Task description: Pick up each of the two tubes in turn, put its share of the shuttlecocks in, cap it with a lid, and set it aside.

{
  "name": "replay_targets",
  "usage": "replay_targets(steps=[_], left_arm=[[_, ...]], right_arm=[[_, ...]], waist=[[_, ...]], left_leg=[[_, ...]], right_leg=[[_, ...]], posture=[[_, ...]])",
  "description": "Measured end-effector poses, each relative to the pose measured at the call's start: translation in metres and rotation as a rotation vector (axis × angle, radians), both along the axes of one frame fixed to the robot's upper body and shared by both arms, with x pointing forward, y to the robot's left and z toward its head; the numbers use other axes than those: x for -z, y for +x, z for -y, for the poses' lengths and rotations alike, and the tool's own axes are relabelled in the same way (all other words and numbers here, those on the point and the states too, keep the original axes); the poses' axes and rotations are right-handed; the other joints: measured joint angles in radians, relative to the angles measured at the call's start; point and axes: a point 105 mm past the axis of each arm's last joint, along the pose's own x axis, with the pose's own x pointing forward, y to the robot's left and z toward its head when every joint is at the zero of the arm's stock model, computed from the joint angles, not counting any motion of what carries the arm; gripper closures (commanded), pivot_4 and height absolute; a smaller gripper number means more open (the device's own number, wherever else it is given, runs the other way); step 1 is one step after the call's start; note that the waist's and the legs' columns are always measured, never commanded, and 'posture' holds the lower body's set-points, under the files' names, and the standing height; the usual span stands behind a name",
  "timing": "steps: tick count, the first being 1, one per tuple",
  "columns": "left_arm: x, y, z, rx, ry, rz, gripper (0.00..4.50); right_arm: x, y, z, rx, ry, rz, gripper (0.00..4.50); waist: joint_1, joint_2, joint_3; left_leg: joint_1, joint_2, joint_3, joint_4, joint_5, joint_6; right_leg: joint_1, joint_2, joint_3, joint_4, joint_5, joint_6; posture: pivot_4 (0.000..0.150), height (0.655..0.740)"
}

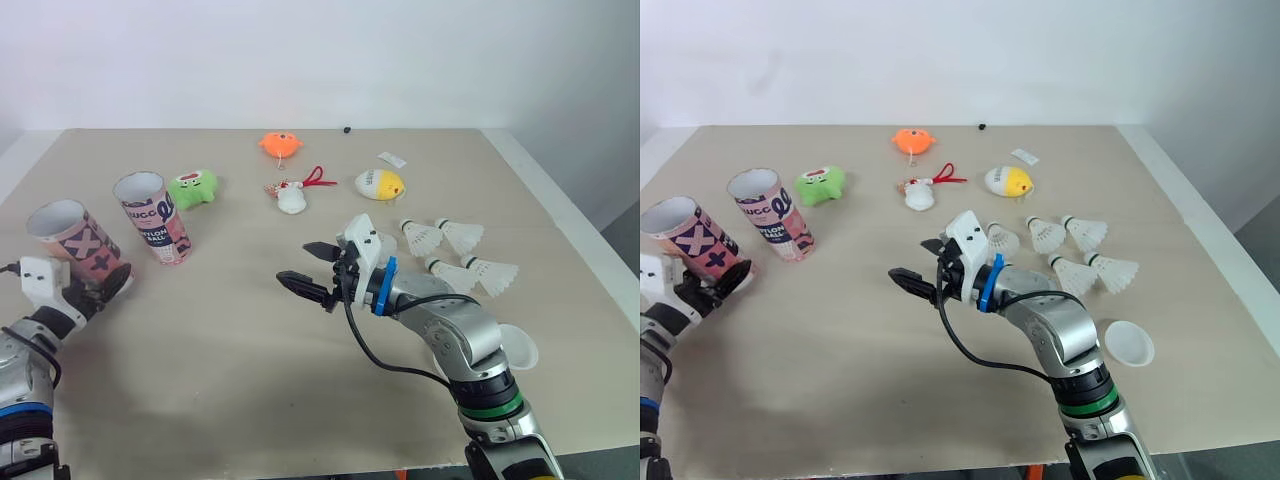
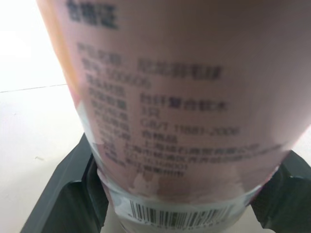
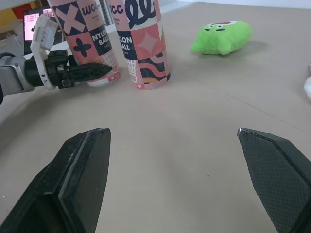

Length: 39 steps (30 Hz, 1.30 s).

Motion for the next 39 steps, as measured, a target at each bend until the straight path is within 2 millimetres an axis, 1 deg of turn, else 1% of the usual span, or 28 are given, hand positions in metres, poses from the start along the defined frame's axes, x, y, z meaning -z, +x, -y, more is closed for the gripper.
replay_targets(steps=[7,9,11,13,15,16,19,20,21,23,24,28,29,32,34,37,38,39], left_arm=[[-0.001,-0.001,-0.001,-0.017,0.009,0.004,1.57],[-0.003,-0.007,-0.003,-0.02,0.017,0.014,1.57],[-0.009,-0.017,-0.002,-0.008,0.016,0.035,1.57],[-0.014,-0.026,0.002,0.031,0.02,0.048,1.57],[-0.02,-0.041,0.016,0.136,0.036,0.042,1.57],[-0.021,-0.045,0.021,0.172,0.033,0.035,1.57],[-0.028,-0.061,0.045,0.349,0.043,-0.013,1.57],[-0.028,-0.066,0.052,0.406,0.048,-0.041,1.57],[-0.028,-0.068,0.059,0.461,0.046,-0.064,1.57],[-0.024,-0.07,0.075,0.553,0.051,-0.107,1.57],[-0.021,-0.069,0.087,0.615,0.048,-0.126,1.57],[-0.016,-0.061,0.122,0.785,0.065,-0.156,1.57],[-0.016,-0.059,0.127,0.81,0.069,-0.155,1.57],[-0.023,-0.041,0.148,0.923,0.101,-0.133,1.57],[-0.024,-0.032,0.157,0.978,0.108,-0.129,1.57],[-0.018,-0.022,0.177,1.11,0.137,-0.146,1.57],[-0.017,-0.022,0.181,1.13,0.139,-0.148,1.57],[-0.012,-0.022,0.189,1.182,0.138,-0.165,1.57]], right_arm=[[-0.002,-0.002,0.0,-0.003,0.004,0.006,0.0],[-0.002,-0.006,0.002,-0.022,-0.002,0.012,0.0],[0.0,-0.013,0.009,-0.056,-0.015,0.007,0.0],[0.001,-0.021,0.016,-0.1,-0.014,-0.005,0.0],[-0.007,-0.033,0.029,-0.16,0.011,-0.016,0.0],[-0.011,-0.036,0.033,-0.179,0.021,-0.014,0.0],[-0.031,-0.057,0.044,-0.273,0.077,-0.002,0.0],[-0.036,-0.062,0.048,-0.29,0.082,0.004,0.0],[-0.039,-0.066,0.052,-0.297,0.082,0.01,0.0],[-0.038,-0.071,0.058,-0.29,0.07,0.008,0.0],[-0.034,-0.072,0.064,-0.267,0.047,0.002,0.0],[-0.012,-0.075,0.08,-0.147,-0.051,-0.034,0.0],[-0.01,-0.075,0.082,-0.125,-0.058,-0.037,0.0],[-0.003,-0.078,0.099,0.018,-0.11,-0.026,0.0],[0.001,-0.077,0.109,0.105,-0.147,-0.019,0.0],[0.011,-0.08,0.124,0.248,-0.198,-0.045,0.0],[0.013,-0.082,0.124,0.26,-0.203,-0.053,0.0],[0.016,-0.085,0.126,0.303,-0.218,-0.06,0.0]], waist=[[0.0,0.0,0.0],[-0.001,0.0,0.0],[0.0,0.0,0.0],[0.0,0.0,0.0],[0.0,0.0,0.0],[0.0,0.0,0.0],[0.0,0.0,0.001],[0.0,0.0,0.001],[0.0,0.001,0.002],[0.001,0.003,0.003],[0.003,0.004,0.004],[0.004,0.005,0.004],[0.003,0.005,0.004],[0.006,0.006,0.005],[0.006,0.006,0.005],[0.004,0.007,0.005],[0.004,0.007,0.005],[0.002,0.007,0.005]], left_leg=[[0.0,0.0,0.0,0.0,0.0,0.0],[0.0,0.0,0.0,-0.001,0.0,0.0],[-0.001,0.0,-0.001,-0.001,0.0,0.0],[-0.002,0.0,-0.001,-0.001,0.0,0.0],[-0.002,-0.002,0.0,-0.001,-0.001,-0.001],[-0.002,-0.002,0.0,-0.001,-0.001,-0.001],[-0.001,-0.002,-0.001,-0.001,-0.001,-0.001],[-0.001,-0.002,-0.001,-0.001,-0.001,-0.001],[0.0,-0.002,-0.001,-0.001,-0.001,-0.001],[0.0,-0.002,-0.001,-0.001,0.0,0.0],[0.0,-0.002,-0.001,-0.001,0.0,0.0],[-0.001,-0.003,-0.001,-0.001,0.0,0.0],[-0.001,-0.003,-0.001,-0.001,0.0,0.0],[-0.002,-0.003,-0.003,-0.001,0.0,0.0],[-0.002,-0.003,-0.003,-0.001,0.0,0.0],[-0.002,-0.003,-0.003,-0.001,0.0,0.0],[-0.002,-0.003,-0.003,-0.001,0.0,0.0],[-0.002,-0.002,-0.003,-0.001,0.0,0.0]], right_leg=[[0.0,0.0,0.0,0.0,0.0,0.0],[0.0,-0.001,0.0,0.0,0.0,0.0],[0.0,-0.003,0.0,0.0,-0.001,-0.001],[0.0,-0.004,0.0,0.0,-0.001,-0.001],[0.0,-0.007,0.0,0.0,-0.001,-0.001],[0.0,-0.007,0.0,-0.001,-0.001,-0.001],[0.0,-0.007,-0.001,-0.001,-0.004,0.002],[0.0,-0.006,-0.001,-0.001,-0.005,0.003],[0.001,-0.006,-0.001,0.0,-0.005,0.003],[0.001,-0.005,-0.001,0.0,-0.005,0.003],[0.001,-0.005,-0.001,0.0,-0.005,0.003],[0.001,-0.003,0.0,0.0,-0.005,0.003],[0.001,-0.001,0.001,0.0,-0.005,0.003],[0.001,0.001,0.001,0.0,-0.005,0.004],[0.001,0.001,0.002,0.0,-0.005,0.004],[0.001,0.002,0.002,0.0,-0.005,0.004],[0.001,0.002,0.002,0.0,-0.005,0.004],[0.001,0.003,0.003,0.0,-0.005,0.004]], posture=[[0.15,0.74],[0.15,0.74],[0.15,0.74],[0.15,0.74],[0.15,0.74],[0.15,0.74],[0.15,0.74],[0.15,0.74],[0.15,0.74],[0.15,0.74],[0.15,0.74],[0.15,0.74],[0.15,0.74],[0.15,0.74],[0.15,0.74],[0.15,0.74],[0.15,0.74],[0.15,0.74]])
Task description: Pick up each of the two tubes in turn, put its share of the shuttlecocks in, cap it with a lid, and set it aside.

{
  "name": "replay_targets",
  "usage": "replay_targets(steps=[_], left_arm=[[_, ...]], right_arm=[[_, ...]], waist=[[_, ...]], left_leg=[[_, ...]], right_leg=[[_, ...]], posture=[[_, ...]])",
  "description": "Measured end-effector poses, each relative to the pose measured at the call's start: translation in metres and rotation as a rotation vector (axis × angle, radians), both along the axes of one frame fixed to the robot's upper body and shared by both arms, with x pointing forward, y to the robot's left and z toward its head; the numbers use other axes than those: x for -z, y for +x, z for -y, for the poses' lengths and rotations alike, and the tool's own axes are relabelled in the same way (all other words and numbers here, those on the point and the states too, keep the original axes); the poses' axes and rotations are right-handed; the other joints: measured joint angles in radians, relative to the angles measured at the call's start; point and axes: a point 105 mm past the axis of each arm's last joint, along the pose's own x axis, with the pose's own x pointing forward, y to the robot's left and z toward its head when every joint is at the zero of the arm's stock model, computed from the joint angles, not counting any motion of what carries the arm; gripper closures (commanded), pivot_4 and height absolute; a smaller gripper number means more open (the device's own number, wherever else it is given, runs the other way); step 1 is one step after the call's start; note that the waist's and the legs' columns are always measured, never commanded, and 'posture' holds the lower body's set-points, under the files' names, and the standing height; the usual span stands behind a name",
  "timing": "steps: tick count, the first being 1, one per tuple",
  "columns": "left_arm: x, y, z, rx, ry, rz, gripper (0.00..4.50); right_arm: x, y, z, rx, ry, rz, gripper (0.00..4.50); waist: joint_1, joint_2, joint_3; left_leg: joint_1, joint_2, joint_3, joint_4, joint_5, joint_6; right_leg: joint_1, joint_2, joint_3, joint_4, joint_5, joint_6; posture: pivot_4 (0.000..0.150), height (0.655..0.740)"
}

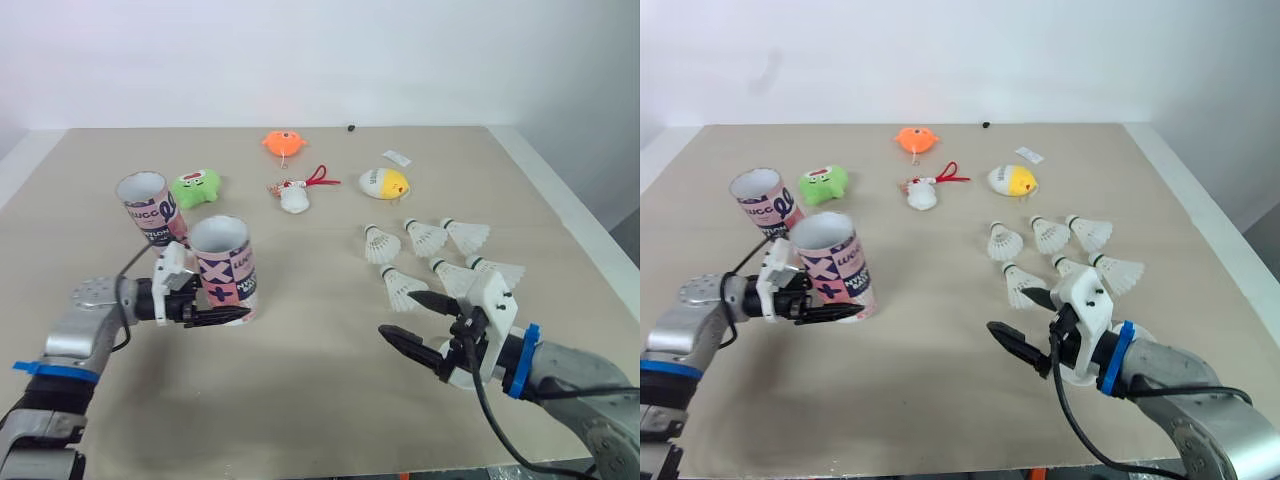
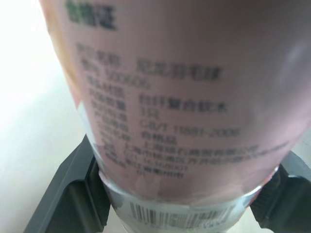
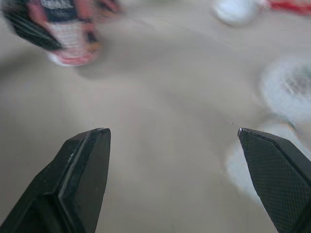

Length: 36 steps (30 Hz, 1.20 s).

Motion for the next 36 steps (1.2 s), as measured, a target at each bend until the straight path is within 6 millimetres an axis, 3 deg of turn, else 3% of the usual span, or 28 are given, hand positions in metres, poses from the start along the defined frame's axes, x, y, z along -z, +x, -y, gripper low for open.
replay_targets(steps=[6,14,19,23,27,29,36], left_arm=[[0.014,-0.006,0.024,0.129,-0.013,-0.025,1.57],[0.023,-0.021,0.027,0.184,0.028,0.103,1.57],[0.017,-0.024,0.02,0.201,0.109,0.117,1.57],[-0.002,-0.025,0.014,0.21,0.173,0.126,1.57],[-0.007,-0.039,-0.008,0.214,0.308,0.083,1.57],[-0.003,-0.048,-0.032,0.184,0.407,0.004,1.57],[-0.007,-0.066,-0.064,0.194,0.593,-0.052,1.57]], right_arm=[[0.013,0.001,-0.002,0.139,-0.019,-0.024,0.0],[0.018,0.008,-0.004,0.233,-0.02,-0.022,0.0],[0.017,0.009,-0.005,0.238,-0.02,-0.014,0.0],[0.019,0.009,-0.011,0.212,-0.017,-0.019,0.0],[0.02,0.015,-0.018,0.182,-0.01,-0.013,0.0],[0.024,0.021,-0.023,0.175,-0.01,-0.021,0.0],[0.03,0.041,-0.02,0.278,0.01,0.0,0.0]], waist=[[-0.002,0.0,0.0],[-0.001,0.001,0.0],[-0.001,0.001,0.0],[-0.003,0.001,0.0],[-0.008,0.002,0.0],[-0.006,0.002,0.001],[-0.002,0.003,0.001]], left_leg=[[0.0,0.001,-0.001,0.001,0.0,0.0],[0.0,0.002,-0.001,0.002,0.0,0.0],[0.0,0.003,-0.001,0.003,0.0,0.0],[0.0,0.004,-0.001,0.004,0.0,0.0],[0.001,0.005,0.001,0.003,0.0,0.0],[0.001,0.006,0.0,0.001,0.0,0.0],[0.002,0.007,0.0,-0.001,0.0,0.0]], right_leg=[[0.0,0.002,0.0,0.001,0.001,-0.001],[0.0,0.002,0.001,0.001,0.001,-0.001],[0.0,0.003,0.0,0.001,0.001,-0.001],[0.0,0.004,0.001,0.001,0.002,-0.001],[-0.001,0.005,0.002,0.001,0.001,-0.003],[-0.001,0.006,0.0,0.002,0.001,-0.005],[-0.002,0.006,0.0,0.002,-0.001,-0.007]], posture=[[0.15,0.74],[0.15,0.74],[0.15,0.74],[0.15,0.74],[0.15,0.74],[0.15,0.74],[0.15,0.74]])
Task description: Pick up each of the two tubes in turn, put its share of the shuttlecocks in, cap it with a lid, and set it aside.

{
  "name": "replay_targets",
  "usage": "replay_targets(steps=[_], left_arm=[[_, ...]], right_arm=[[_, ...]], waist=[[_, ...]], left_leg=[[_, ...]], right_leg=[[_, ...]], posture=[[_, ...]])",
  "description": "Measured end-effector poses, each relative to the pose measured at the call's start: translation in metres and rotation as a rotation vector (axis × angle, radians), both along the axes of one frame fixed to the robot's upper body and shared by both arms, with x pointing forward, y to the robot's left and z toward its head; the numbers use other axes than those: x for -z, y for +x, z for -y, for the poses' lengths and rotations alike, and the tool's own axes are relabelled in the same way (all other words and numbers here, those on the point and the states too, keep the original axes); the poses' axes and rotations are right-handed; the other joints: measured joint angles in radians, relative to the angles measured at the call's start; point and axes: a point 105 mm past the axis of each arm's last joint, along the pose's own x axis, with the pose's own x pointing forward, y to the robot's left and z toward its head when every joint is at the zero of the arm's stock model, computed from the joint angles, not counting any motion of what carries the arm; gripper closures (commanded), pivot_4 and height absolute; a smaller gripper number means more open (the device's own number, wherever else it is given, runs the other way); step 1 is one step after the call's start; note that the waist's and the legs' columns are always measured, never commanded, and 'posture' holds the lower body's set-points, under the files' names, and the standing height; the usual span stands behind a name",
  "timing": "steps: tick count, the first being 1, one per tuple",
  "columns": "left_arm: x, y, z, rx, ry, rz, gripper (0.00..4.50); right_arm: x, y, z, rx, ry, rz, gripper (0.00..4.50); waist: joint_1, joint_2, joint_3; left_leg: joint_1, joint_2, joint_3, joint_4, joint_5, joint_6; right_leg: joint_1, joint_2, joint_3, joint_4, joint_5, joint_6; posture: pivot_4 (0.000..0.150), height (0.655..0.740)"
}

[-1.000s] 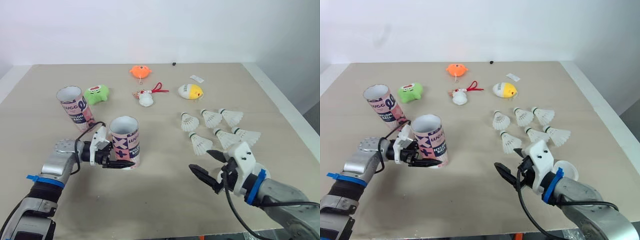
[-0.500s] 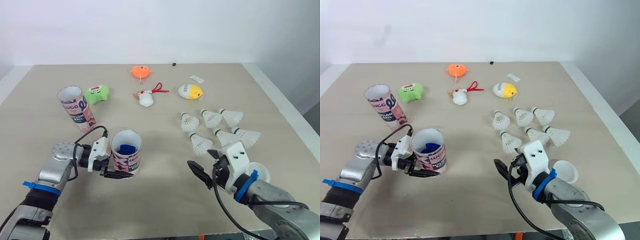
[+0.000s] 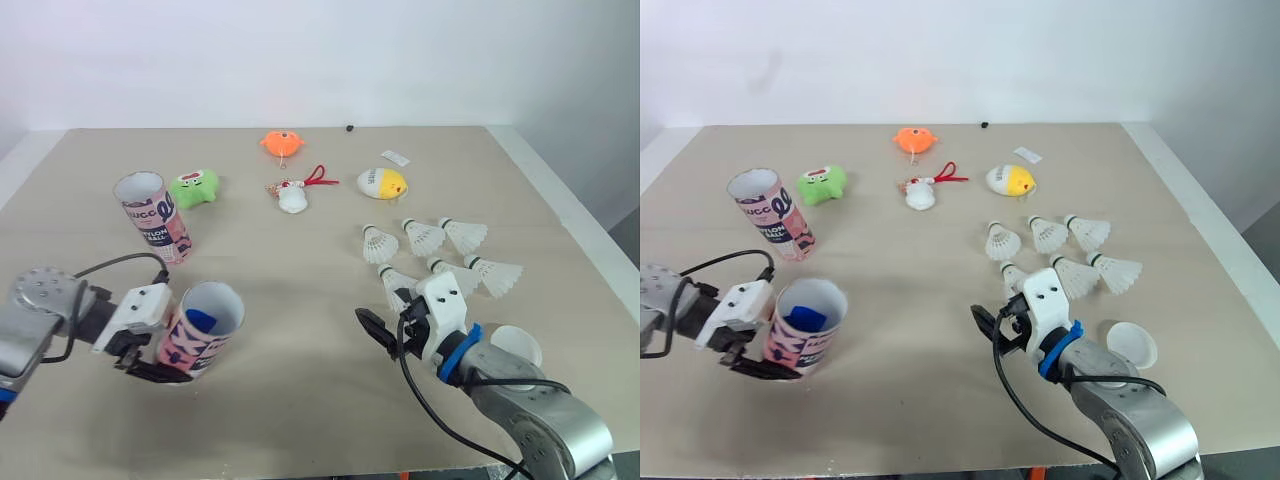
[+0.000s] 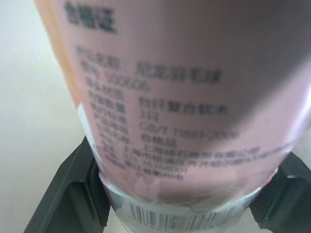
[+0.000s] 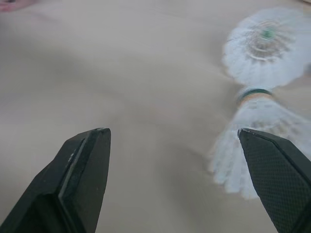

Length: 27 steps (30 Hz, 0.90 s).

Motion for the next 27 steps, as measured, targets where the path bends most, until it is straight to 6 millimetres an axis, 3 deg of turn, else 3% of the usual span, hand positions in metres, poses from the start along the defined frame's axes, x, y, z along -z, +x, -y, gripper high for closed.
replay_targets(steps=[9,17,27], left_arm=[[0.001,0.001,-0.005,0.085,0.032,0.081,1.57],[0.006,0.021,-0.003,0.176,0.098,0.208,1.57],[0.01,0.024,0.0,0.06,0.106,0.096,1.57]], right_arm=[[0.004,0.0,-0.001,0.017,0.004,-0.008,0.0],[0.01,0.01,-0.008,0.033,-0.025,0.001,0.0],[0.019,0.015,0.001,0.083,-0.114,0.014,0.0]], waist=[[-0.001,0.001,0.0],[-0.001,0.013,-0.006],[-0.003,0.025,-0.013]], left_leg=[[0.002,0.001,0.0,-0.001,0.0,0.0],[0.014,0.0,0.002,-0.003,0.005,0.008],[0.017,0.0,0.005,-0.005,0.009,0.014]], right_leg=[[0.0,0.001,0.0,0.001,0.0,-0.002],[0.008,0.001,0.002,0.002,0.002,-0.006],[0.008,0.002,0.005,0.002,0.002,-0.005]], posture=[[0.15,0.74],[0.15,0.74],[0.15,0.74]])
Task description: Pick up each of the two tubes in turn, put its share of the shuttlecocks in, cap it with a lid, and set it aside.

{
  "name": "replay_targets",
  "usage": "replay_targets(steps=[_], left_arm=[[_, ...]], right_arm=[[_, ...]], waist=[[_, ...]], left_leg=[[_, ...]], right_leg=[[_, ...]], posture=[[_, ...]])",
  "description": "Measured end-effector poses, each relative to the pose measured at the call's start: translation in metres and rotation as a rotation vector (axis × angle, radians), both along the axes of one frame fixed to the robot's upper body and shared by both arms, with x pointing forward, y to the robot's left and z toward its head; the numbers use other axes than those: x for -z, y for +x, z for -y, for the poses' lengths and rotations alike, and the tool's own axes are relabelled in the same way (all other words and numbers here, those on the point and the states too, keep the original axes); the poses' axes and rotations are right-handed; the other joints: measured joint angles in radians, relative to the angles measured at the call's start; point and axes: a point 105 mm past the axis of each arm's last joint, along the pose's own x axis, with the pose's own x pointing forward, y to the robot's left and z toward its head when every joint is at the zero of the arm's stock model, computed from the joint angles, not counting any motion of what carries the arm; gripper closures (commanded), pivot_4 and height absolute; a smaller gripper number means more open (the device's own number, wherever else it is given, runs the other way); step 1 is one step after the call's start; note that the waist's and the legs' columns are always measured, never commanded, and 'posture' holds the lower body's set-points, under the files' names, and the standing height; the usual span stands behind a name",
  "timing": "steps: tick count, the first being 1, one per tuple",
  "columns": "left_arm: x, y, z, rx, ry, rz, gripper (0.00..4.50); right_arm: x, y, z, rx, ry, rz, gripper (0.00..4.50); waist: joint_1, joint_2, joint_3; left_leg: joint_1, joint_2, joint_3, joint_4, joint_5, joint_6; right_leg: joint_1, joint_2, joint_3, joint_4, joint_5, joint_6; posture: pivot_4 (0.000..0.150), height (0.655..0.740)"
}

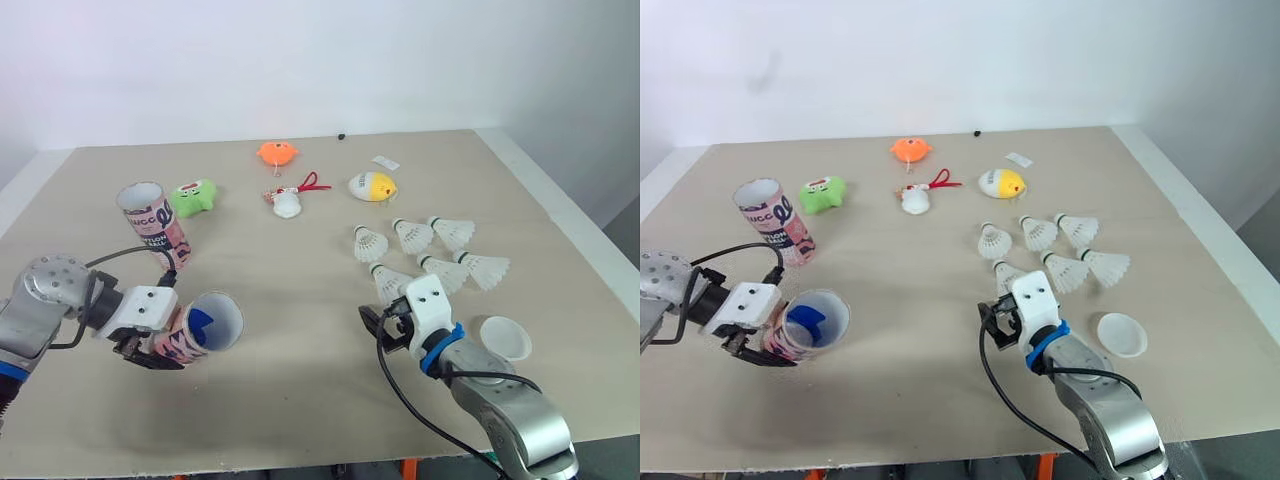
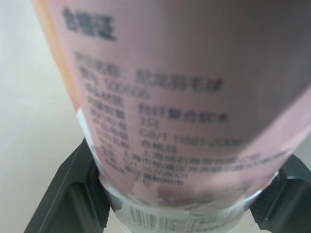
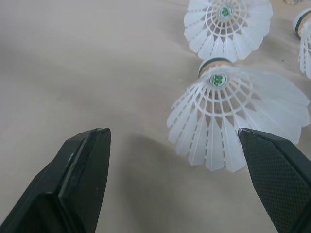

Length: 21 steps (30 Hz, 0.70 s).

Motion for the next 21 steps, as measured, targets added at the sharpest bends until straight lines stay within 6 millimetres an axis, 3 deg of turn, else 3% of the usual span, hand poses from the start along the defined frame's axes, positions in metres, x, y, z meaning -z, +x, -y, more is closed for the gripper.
replay_targets(steps=[20,21], left_arm=[[0.003,0.001,0.011,-0.009,-0.081,-0.035,1.57],[0.003,0.001,0.011,-0.008,-0.082,-0.035,1.57]], right_arm=[[-0.003,0.007,-0.002,0.019,-0.03,0.029,0.0],[-0.003,0.007,-0.002,0.023,-0.034,0.029,0.26]], waist=[[0.004,0.0,0.0],[0.004,0.0,0.0]], left_leg=[[-0.006,-0.01,0.004,0.0,-0.003,-0.004],[-0.006,-0.011,0.004,0.0,-0.003,-0.004]], right_leg=[[-0.001,-0.003,0.02,-0.001,-0.003,0.009],[-0.001,-0.003,0.021,-0.001,-0.003,0.009]], posture=[[0.15,0.74],[0.15,0.74]])
